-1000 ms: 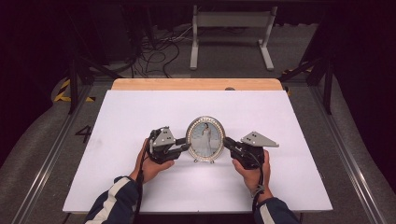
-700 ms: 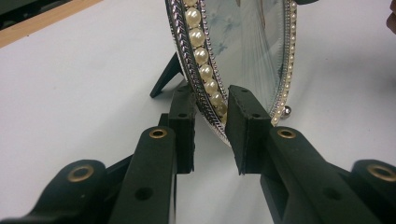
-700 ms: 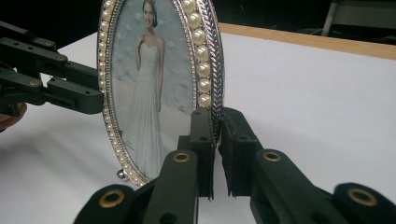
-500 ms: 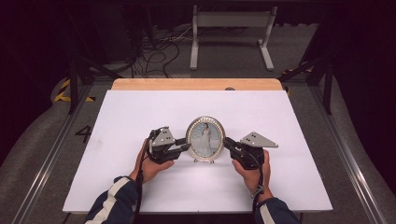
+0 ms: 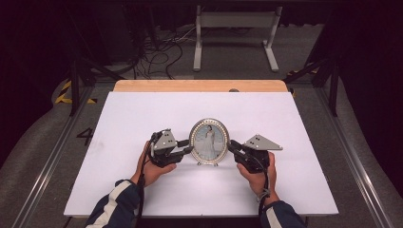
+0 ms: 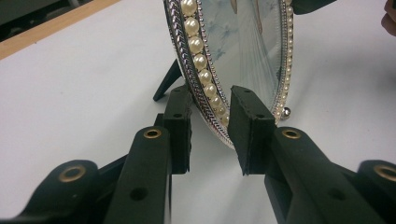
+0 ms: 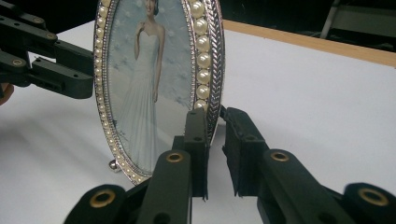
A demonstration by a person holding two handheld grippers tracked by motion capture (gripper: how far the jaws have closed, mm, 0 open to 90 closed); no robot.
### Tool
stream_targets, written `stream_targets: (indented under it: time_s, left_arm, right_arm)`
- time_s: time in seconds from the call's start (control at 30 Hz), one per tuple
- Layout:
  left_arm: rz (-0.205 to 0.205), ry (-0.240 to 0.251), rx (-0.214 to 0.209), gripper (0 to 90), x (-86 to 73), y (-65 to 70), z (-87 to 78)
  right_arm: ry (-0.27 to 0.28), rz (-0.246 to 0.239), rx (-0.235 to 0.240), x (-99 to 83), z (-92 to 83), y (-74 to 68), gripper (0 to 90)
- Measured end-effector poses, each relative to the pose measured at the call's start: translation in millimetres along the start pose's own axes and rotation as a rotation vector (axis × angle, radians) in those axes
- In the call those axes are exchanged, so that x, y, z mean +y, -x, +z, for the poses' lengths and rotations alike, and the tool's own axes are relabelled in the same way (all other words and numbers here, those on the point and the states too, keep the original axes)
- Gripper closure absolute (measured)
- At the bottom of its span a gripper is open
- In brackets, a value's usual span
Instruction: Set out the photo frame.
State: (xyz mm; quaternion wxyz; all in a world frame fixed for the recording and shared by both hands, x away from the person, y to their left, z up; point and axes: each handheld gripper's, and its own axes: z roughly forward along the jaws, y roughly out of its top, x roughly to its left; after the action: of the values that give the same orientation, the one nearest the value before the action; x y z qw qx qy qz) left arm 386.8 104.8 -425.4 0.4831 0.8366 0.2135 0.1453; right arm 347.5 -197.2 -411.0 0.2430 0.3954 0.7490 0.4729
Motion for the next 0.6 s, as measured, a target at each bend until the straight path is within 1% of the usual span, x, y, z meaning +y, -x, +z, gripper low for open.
stream_targets:
  time_s: [0.1, 0.27, 0.37, 0.43, 0.5, 0.6]
  left_arm:
    - [0.005, 0.001, 0.002, 69.3, 0.3, 0.5, -1.0]
    - [0.008, 0.003, 0.006, 67.7, 0.5, 0.6, -2.4]
    - [0.016, -0.003, 0.012, 66.2, 0.5, 1.2, -2.8]
    - [0.02, -0.007, 0.016, 65.3, 0.5, 1.6, -2.7]
    - [0.028, -0.023, 0.035, 63.1, 0.6, 2.7, -2.0]
    - [0.032, -0.023, 0.036, 60.2, 0.3, 3.2, -1.8]
  right_arm:
    - [-0.012, -0.005, 0.001, -0.6, 0.2, -0.1, 77.3]
    - [-0.032, -0.033, 0.001, -2.0, 0.4, -1.8, 72.7]
    - [-0.044, -0.057, -0.001, -3.7, 0.4, -2.8, 71.8]
    - [-0.047, -0.059, 0.001, -3.9, 0.2, -3.0, 70.8]
    - [-0.052, -0.064, 0.004, -4.4, -0.1, -3.3, 69.8]
    - [-0.057, -0.067, 0.004, -5.4, -1.1, -2.3, 67.9]
